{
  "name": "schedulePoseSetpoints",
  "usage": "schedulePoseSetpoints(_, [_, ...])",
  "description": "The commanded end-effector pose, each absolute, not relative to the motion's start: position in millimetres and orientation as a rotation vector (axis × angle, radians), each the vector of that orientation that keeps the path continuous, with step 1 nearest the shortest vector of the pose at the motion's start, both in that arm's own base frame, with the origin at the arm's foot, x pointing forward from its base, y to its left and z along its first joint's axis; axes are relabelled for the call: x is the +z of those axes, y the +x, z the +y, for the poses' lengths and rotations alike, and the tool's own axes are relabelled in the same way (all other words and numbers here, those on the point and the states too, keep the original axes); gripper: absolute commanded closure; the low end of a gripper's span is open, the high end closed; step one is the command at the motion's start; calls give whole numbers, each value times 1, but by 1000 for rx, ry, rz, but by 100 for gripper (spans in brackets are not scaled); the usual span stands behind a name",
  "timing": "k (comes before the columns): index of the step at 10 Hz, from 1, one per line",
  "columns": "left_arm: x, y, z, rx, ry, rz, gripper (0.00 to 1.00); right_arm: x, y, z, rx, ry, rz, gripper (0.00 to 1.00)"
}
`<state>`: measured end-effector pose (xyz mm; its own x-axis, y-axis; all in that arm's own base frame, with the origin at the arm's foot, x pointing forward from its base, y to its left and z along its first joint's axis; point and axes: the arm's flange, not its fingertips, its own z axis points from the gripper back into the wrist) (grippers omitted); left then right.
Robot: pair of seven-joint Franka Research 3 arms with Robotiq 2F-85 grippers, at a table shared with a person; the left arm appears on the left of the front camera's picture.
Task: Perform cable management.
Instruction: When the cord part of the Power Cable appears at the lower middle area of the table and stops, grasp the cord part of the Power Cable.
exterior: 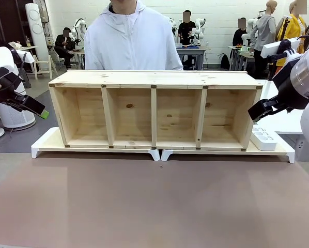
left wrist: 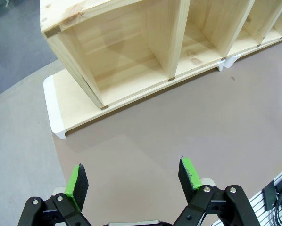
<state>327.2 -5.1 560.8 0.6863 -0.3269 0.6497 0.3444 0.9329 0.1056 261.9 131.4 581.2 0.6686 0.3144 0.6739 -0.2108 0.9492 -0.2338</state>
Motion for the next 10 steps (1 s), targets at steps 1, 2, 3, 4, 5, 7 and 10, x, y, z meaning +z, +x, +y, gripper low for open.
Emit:
schedulePoseSetpoints(1, [561,327,-6,-363,-33,-721,0,580,265,130,292,-141,-786,0])
schedulePoseSetpoints(2, [561,327,-6,-363,-33,-721,0,580,265,130,292,-141,-786,0])
schedulePoseSetpoints(3, [561,327,-6,-363,-33,-721,0,580,265,130,292,-141,-786,0])
schedulePoseSetpoints(4, [561,327,-6,-363,-33,-721,0,580,265,130,292,-141,-786,0])
schedulePoseSetpoints(5, [561,327,-6,-363,-33,-721,0,580,265,130,292,-141,-786,0])
schedulePoseSetpoints(7, [561,327,-6,-363,-33,-721,0,580,265,130,292,-141,-786,0])
schedulePoseSetpoints(10, [561,327,-6,-363,-33,-721,0,580,265,130,292,-141,-786,0])
